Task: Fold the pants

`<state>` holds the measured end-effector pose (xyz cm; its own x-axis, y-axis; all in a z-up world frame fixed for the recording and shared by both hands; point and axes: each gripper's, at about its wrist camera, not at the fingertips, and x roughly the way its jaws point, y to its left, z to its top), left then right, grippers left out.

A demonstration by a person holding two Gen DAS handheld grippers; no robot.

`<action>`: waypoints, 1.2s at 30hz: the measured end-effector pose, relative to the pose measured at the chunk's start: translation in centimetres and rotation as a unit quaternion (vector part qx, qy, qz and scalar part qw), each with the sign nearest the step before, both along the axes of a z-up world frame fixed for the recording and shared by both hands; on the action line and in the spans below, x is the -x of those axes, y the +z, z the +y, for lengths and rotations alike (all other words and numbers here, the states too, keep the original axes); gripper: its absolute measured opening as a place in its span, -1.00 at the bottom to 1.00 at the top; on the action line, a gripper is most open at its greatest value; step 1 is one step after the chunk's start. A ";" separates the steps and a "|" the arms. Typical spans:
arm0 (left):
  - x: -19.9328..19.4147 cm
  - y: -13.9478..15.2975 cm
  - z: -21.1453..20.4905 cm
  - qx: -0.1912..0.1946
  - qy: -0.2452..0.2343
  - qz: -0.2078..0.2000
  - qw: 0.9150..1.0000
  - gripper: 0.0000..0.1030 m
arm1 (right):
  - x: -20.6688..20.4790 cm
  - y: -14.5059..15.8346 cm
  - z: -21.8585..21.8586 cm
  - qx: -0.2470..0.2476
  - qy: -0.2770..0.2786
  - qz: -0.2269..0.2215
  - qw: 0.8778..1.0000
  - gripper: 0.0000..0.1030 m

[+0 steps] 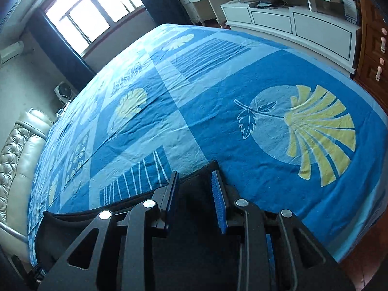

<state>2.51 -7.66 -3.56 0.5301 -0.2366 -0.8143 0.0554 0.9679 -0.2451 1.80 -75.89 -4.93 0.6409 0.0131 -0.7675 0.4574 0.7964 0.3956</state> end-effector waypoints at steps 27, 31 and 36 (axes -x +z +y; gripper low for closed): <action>-0.6 -0.4 -0.7 -0.025 -0.011 -0.008 1.000 0.83 | 2.6 2.0 -0.8 -0.017 -0.101 -0.071 0.992 -0.41; -0.6 -0.3 -0.1 -0.004 -0.008 -0.008 1.000 0.83 | 9.0 2.5 -0.9 -0.088 -0.145 -0.125 0.978 -0.23; -0.3 -0.1 0.1 0.006 -0.006 -0.008 1.000 0.83 | 14.5 -0.8 0.2 -0.179 -0.189 -0.147 0.954 -0.23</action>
